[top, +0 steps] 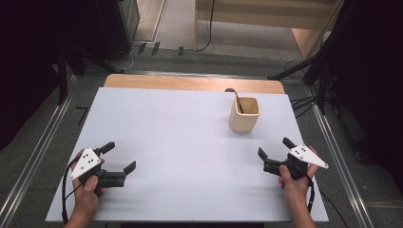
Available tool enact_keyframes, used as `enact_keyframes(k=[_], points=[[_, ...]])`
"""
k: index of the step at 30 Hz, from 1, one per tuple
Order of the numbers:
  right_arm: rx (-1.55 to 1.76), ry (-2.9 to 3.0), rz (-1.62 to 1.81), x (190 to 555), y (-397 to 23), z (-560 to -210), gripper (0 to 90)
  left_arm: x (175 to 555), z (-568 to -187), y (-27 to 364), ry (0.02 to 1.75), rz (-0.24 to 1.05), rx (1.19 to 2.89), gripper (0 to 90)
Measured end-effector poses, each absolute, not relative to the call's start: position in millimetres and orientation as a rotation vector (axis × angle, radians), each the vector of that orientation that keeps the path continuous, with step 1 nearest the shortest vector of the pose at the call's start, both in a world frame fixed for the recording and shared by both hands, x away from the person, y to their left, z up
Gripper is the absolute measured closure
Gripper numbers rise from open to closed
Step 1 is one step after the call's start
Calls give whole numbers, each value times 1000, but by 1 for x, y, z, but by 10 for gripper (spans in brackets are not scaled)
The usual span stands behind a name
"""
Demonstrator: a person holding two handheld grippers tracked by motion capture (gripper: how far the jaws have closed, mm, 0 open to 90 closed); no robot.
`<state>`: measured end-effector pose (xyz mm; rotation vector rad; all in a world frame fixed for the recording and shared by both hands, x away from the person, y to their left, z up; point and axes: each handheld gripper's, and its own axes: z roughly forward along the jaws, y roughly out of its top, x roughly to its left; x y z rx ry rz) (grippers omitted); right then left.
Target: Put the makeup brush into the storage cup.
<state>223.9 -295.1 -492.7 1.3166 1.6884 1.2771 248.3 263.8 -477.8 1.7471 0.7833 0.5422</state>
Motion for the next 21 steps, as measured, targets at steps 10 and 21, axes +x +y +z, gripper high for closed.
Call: enact_keyframes(k=[10,21], points=[[1316,1698,1257,211,-303,-495,0,247,-477,263,780,548,1740,0],[1305,1715,1263,197,-307,-495,0,246,-475,265,774,547,1723,0]])
